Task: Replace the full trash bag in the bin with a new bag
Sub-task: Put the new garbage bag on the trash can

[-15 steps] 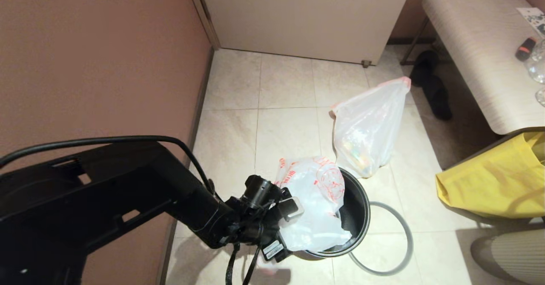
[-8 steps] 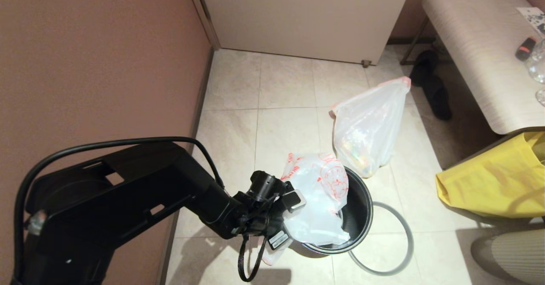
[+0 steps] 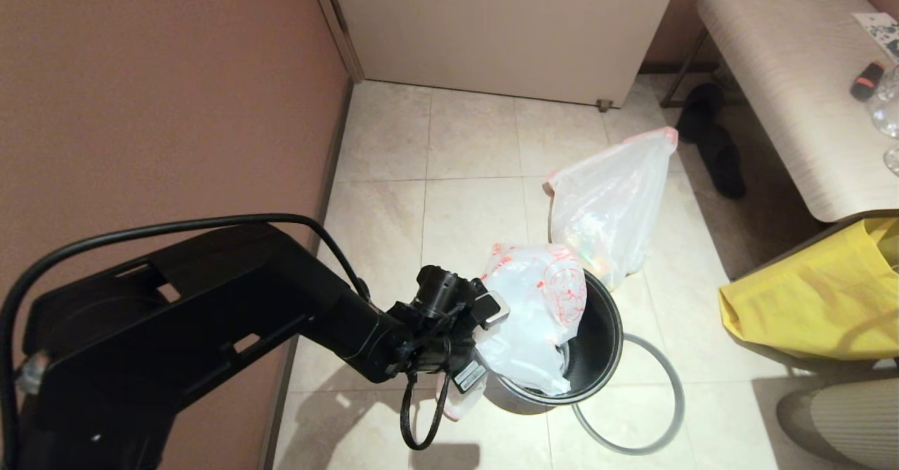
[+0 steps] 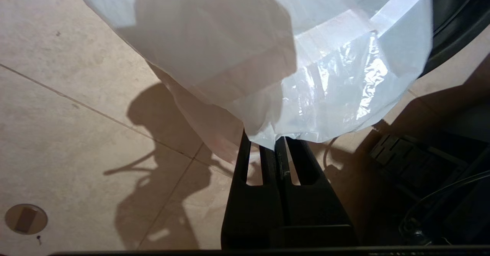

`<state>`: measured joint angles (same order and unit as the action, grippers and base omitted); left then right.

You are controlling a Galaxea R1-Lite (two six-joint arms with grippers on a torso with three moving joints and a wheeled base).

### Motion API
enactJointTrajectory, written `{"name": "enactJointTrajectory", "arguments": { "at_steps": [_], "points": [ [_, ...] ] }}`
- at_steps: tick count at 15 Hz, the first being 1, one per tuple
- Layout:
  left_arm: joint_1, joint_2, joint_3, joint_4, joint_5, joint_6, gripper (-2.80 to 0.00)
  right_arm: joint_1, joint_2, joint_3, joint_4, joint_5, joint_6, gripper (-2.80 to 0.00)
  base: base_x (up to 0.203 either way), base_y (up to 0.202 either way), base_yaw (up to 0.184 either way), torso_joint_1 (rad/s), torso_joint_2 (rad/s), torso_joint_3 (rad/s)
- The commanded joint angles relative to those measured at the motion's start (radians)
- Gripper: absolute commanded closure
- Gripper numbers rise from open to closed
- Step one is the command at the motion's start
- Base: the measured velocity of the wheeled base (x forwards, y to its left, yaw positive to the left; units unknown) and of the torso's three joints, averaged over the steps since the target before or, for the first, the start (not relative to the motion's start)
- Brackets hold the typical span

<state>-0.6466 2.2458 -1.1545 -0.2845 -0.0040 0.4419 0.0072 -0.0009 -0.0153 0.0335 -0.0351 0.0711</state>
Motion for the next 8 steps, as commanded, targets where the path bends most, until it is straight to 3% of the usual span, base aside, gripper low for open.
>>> {"name": "enactJointTrajectory", "arguments": {
  "at_steps": [1, 4, 8],
  "points": [
    [-0.014, -0.067, 0.003, 0.015, 0.004, 0.000, 0.00, 0.000, 0.001, 0.000, 0.000, 0.000, 0.000, 0.00, 0.000, 0.000, 0.000, 0.000, 0.00, 0.000],
    [-0.059, -0.146, -0.019, 0.061, 0.013, -0.047, 0.00, 0.000, 0.001, 0.000, 0.000, 0.000, -0.001, 0.00, 0.000, 0.000, 0.000, 0.000, 0.00, 0.000],
    [-0.136, -0.208, -0.140, 0.149, 0.059, -0.055, 0.00, 0.000, 0.001, 0.000, 0.000, 0.000, -0.001, 0.00, 0.000, 0.000, 0.000, 0.000, 0.00, 0.000]
  ]
}}
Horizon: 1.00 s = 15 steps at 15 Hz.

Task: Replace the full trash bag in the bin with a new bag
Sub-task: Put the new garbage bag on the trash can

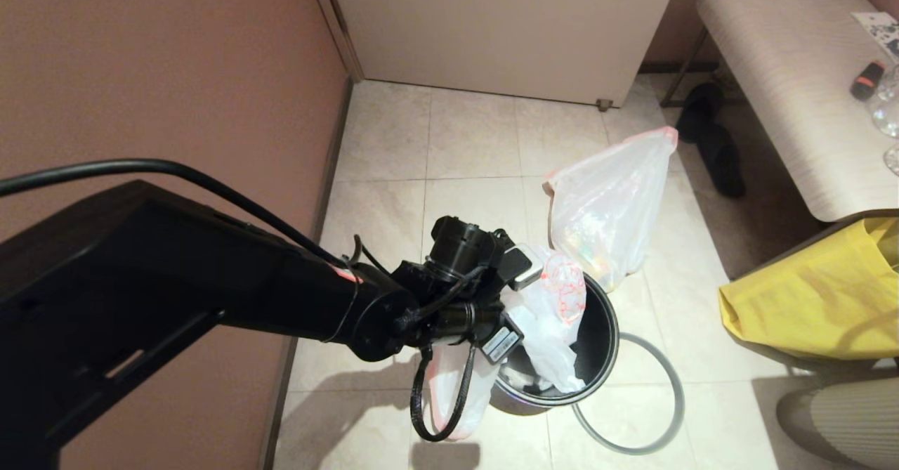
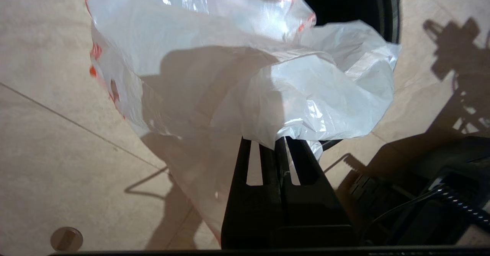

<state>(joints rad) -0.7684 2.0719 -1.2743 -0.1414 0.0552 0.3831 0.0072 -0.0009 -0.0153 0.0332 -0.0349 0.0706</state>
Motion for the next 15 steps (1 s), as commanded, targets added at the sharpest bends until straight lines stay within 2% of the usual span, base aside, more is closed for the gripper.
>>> {"name": "enactJointTrajectory", "arguments": {
  "at_steps": [1, 3, 5, 9, 11, 13, 15],
  "points": [
    [-0.036, -0.047, -0.066, 0.049, 0.003, -0.006, 0.00, 0.000, 0.001, 0.000, 0.001, 0.000, 0.000, 0.00, 0.000, 0.000, 0.000, 0.000, 0.00, 0.000],
    [-0.077, -0.046, -0.169, 0.121, 0.005, -0.034, 0.00, 0.000, 0.001, 0.000, 0.001, 0.000, 0.001, 0.00, 0.000, 0.000, 0.000, 0.000, 0.00, 0.000],
    [-0.113, -0.003, -0.325, 0.202, 0.006, -0.064, 0.00, 0.000, 0.001, 0.000, 0.001, 0.000, 0.001, 0.00, 0.000, 0.000, 0.000, 0.000, 0.00, 0.000],
    [-0.152, 0.205, -0.643, 0.372, 0.006, -0.105, 0.00, -0.001, 0.001, 0.000, 0.001, 0.000, 0.001, 0.00, 0.000, 0.000, 0.000, 0.000, 0.00, 0.000],
    [-0.165, 0.322, -0.684, 0.346, 0.006, -0.079, 0.00, -0.001, 0.001, 0.000, -0.001, 0.000, 0.006, 0.00, 0.000, 0.000, 0.000, 0.000, 0.00, 0.000],
    [-0.170, 0.411, -0.690, 0.191, 0.004, -0.060, 0.00, -0.001, 0.001, 0.000, -0.003, 0.000, 0.012, 0.00, 0.000, 0.000, 0.000, 0.000, 0.00, 0.000],
    [-0.171, 0.469, -0.692, 0.121, -0.002, -0.055, 0.00, -0.001, 0.001, 0.000, -0.003, 0.000, 0.012, 0.00, 0.000, 0.000, 0.000, 0.000, 0.00, 0.000]
  ]
}}
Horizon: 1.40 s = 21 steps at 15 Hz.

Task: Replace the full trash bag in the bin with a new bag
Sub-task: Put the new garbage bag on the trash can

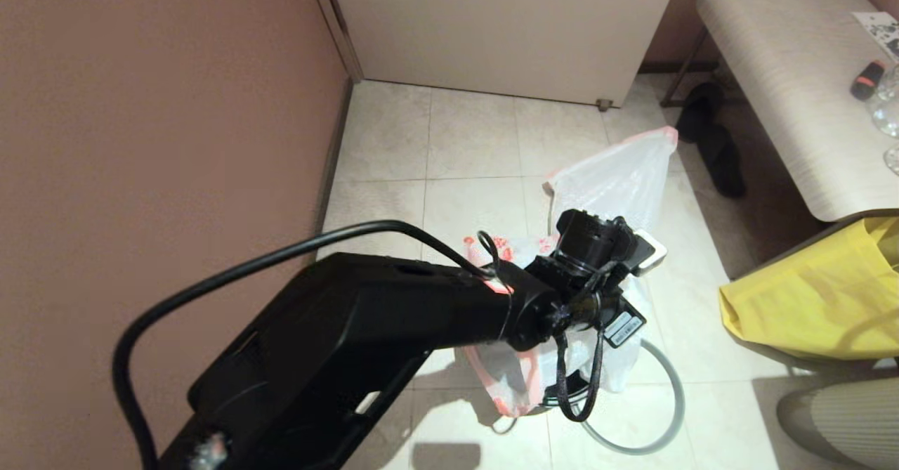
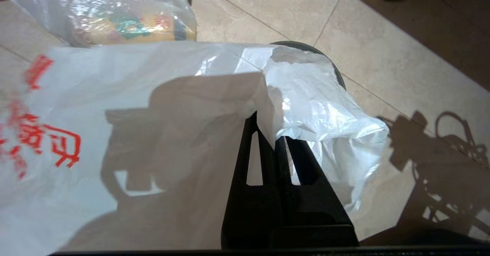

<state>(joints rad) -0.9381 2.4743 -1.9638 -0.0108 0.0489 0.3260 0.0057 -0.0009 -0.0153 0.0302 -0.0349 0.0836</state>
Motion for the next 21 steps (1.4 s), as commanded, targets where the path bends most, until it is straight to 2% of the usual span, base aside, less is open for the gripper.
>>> {"name": "enactJointTrajectory", "arguments": {
  "at_steps": [1, 3, 6, 9, 11, 14, 17, 21],
  "points": [
    [-0.002, 0.084, -0.003, -0.027, -0.018, 0.002, 0.00, 0.002, 0.001, 0.000, 0.000, 0.000, 0.001, 0.00, 0.000, 0.000, 0.000, 0.000, 0.00, 0.000],
    [-0.001, 0.118, -0.003, -0.095, -0.054, 0.001, 0.00, 0.001, 0.001, 0.000, 0.000, 0.000, 0.001, 0.00, 0.000, 0.000, 0.000, 0.000, 0.00, 0.000],
    [-0.002, 0.195, -0.004, -0.174, -0.056, 0.002, 0.00, 0.000, 0.001, 0.000, 0.001, 0.000, 0.001, 0.00, 0.000, 0.000, 0.000, 0.000, 0.00, 0.000],
    [0.059, 0.267, -0.004, -0.199, -0.046, 0.004, 0.00, 0.002, 0.001, 0.000, 0.000, 0.000, 0.001, 0.00, 0.000, 0.000, 0.000, 0.000, 0.00, 0.000],
    [0.107, 0.283, -0.004, -0.263, -0.022, 0.004, 0.00, 0.000, 0.001, 0.000, 0.000, 0.000, 0.001, 0.00, 0.000, 0.000, 0.000, 0.000, 0.00, 0.000],
    [0.124, 0.295, -0.005, -0.263, -0.017, 0.011, 0.00, 0.001, 0.001, 0.000, 0.000, 0.000, 0.001, 0.00, 0.000, 0.000, 0.000, 0.000, 0.00, 0.000],
    [0.127, 0.366, -0.006, -0.267, -0.003, 0.070, 0.00, 0.002, 0.001, 0.000, -0.003, -0.002, 0.001, 0.00, 0.000, 0.000, 0.000, 0.000, 0.00, 0.000],
    [0.127, 0.362, -0.006, -0.259, -0.003, 0.079, 0.00, 0.002, 0.001, 0.000, -0.001, -0.002, 0.001, 0.00, 0.000, 0.000, 0.000, 0.000, 0.00, 0.000]
  ]
}}
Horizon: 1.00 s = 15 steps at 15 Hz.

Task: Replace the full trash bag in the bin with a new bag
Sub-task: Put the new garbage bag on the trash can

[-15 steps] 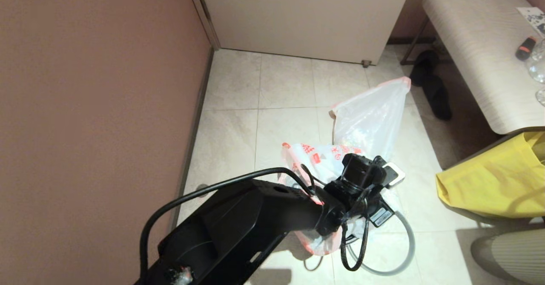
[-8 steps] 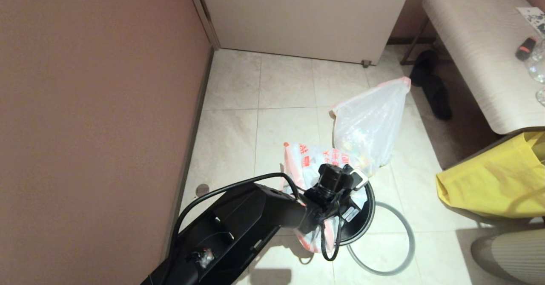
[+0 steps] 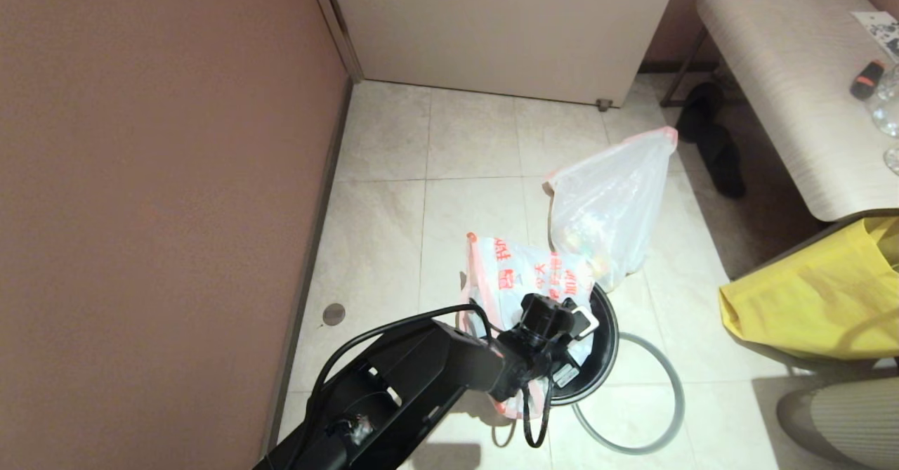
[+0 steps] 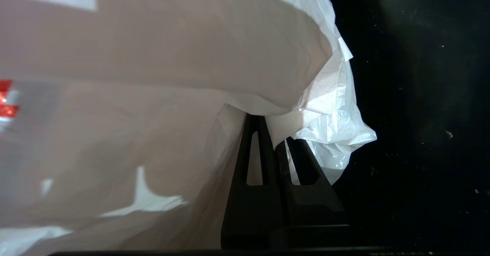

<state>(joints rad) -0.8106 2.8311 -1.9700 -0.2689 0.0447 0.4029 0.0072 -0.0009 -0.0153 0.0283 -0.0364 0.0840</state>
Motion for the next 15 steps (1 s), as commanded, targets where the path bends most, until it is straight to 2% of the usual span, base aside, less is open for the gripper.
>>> {"name": "enactJointTrajectory", "arguments": {
  "at_steps": [1, 5, 9, 13, 15],
  "points": [
    [-0.002, -0.005, 0.001, -0.004, 0.002, 0.002, 0.00, 0.000, 0.001, 0.000, 0.001, 0.000, 0.000, 0.00, 0.000, 0.000, 0.000, 0.000, 0.00, 0.000],
    [-0.043, -0.098, 0.007, 0.004, 0.002, -0.013, 0.00, -0.001, 0.001, 0.000, 0.001, 0.000, 0.000, 0.00, 0.000, 0.000, 0.000, 0.000, 0.00, 0.000],
    [-0.091, -0.200, 0.058, 0.023, 0.057, -0.109, 0.00, -0.001, 0.001, 0.000, 0.001, 0.000, 0.000, 0.00, 0.000, 0.000, 0.000, 0.000, 0.00, 0.000],
    [-0.113, -0.396, 0.251, 0.045, 0.098, -0.165, 0.00, 0.000, 0.001, 0.000, 0.002, 0.000, 0.000, 0.00, 0.000, 0.000, 0.000, 0.000, 0.00, 0.000],
    [-0.123, -0.489, 0.352, 0.088, 0.106, -0.220, 0.00, 0.000, 0.001, 0.000, 0.002, 0.000, 0.000, 0.00, 0.000, 0.000, 0.000, 0.000, 0.00, 0.000]
  ]
}}
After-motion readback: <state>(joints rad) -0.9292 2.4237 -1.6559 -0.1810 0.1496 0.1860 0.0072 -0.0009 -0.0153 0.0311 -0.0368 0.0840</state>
